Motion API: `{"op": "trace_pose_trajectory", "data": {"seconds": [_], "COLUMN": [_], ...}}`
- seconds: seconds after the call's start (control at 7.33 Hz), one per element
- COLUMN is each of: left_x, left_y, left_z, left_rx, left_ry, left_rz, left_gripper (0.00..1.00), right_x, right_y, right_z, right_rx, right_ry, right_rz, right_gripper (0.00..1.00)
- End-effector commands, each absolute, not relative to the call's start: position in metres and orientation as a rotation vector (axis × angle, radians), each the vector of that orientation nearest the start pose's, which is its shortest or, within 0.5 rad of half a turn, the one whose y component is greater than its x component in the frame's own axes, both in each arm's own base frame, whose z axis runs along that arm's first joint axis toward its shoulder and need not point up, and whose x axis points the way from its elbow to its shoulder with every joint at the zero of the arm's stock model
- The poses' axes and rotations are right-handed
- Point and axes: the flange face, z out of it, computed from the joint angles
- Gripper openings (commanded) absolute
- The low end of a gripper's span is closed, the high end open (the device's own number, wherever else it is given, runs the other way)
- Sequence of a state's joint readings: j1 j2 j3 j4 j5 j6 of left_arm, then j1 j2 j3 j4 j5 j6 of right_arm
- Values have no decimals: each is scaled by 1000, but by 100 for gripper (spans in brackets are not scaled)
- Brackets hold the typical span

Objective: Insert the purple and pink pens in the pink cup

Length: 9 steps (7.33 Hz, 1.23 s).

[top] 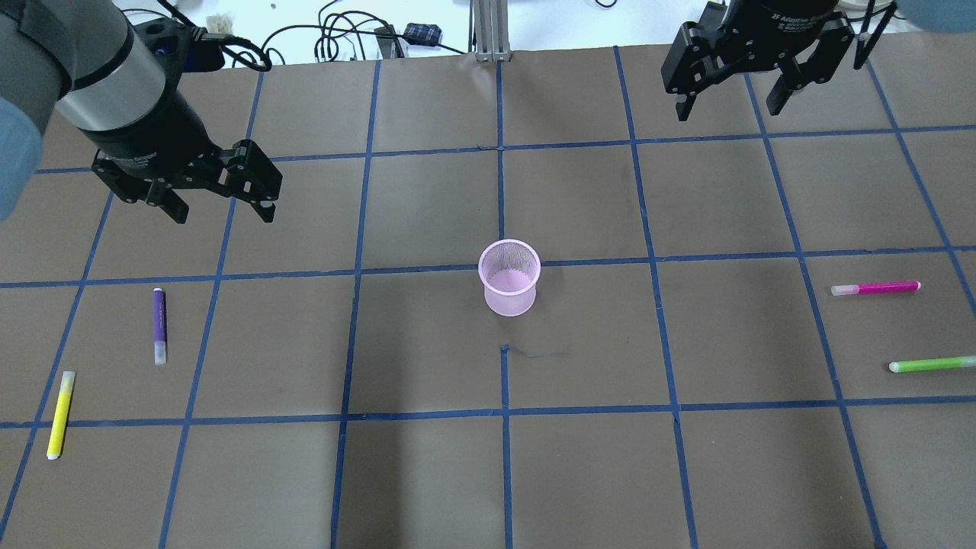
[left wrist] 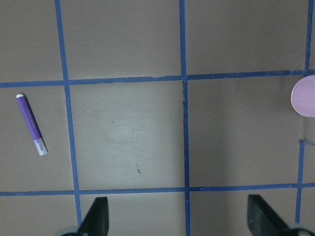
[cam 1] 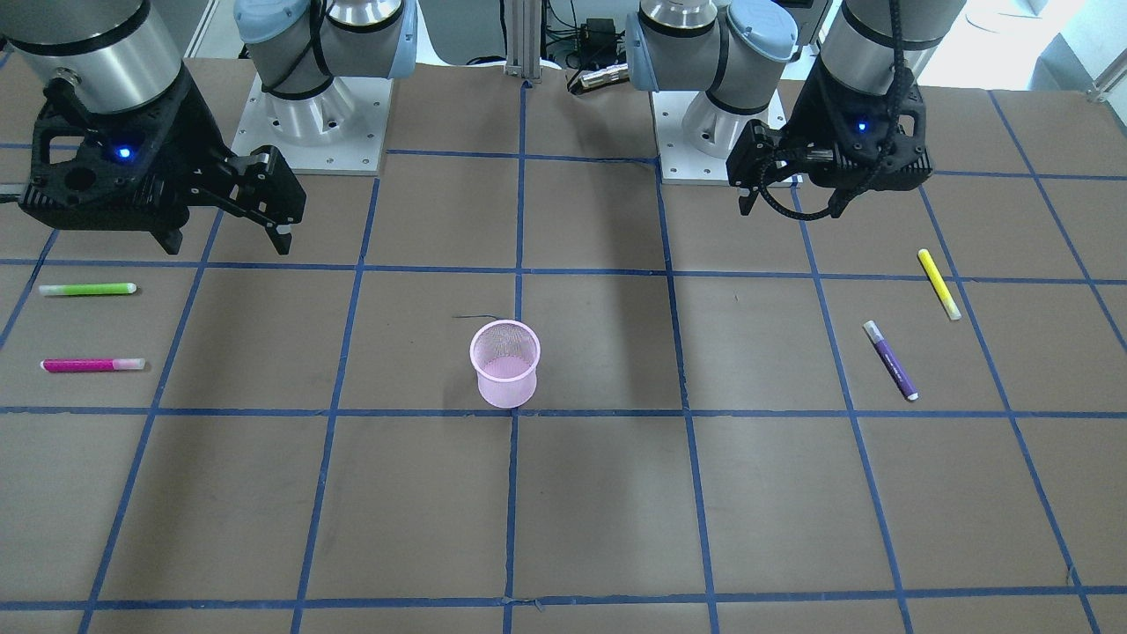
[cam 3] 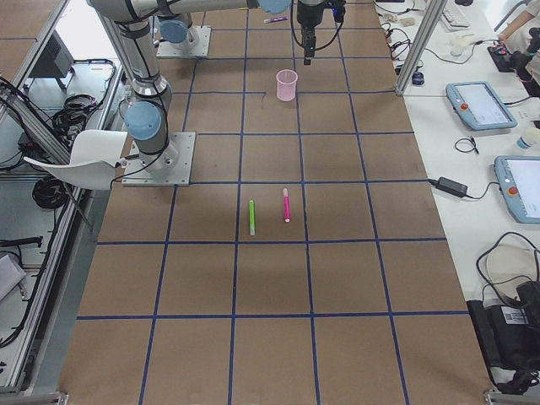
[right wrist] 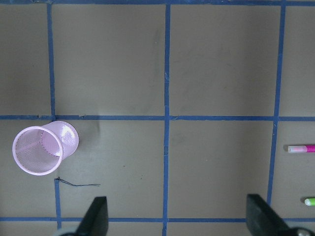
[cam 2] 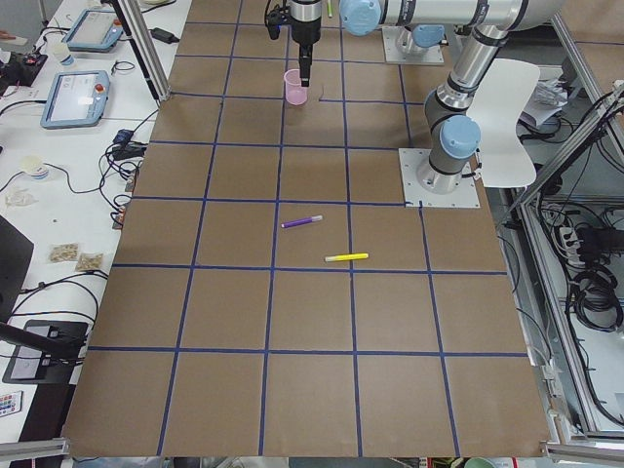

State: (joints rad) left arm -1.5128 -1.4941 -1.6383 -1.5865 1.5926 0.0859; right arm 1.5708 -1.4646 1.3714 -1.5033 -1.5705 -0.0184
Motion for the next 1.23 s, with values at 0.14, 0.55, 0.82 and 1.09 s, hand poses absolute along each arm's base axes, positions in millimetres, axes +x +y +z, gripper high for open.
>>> {"op": "trace_pose_trajectory", "data": {"seconds": [0.14,0.55,0.82,1.09], "left_x": [-104,-105,-104,-102], "left_y": [-465,-467,-469,-469], "left_z": [490,488,487,486], "left_rx": [43,24,31,7], "left_ry": [3120,3126,3125,3145], "left_rz": [14,9,9,19], "left_gripper": [100,100,100,100], "right_x": [133,129,102,18], "right_y": [-538,-540,-548,-558], "right_z": [525,523,524,523], "right_rx": [-29,-29,-348,-529], "right_ry": [3140,3145,3136,3118], "right_rz": [-41,-36,-60,-60], "right_gripper": [100,100,99,99]}}
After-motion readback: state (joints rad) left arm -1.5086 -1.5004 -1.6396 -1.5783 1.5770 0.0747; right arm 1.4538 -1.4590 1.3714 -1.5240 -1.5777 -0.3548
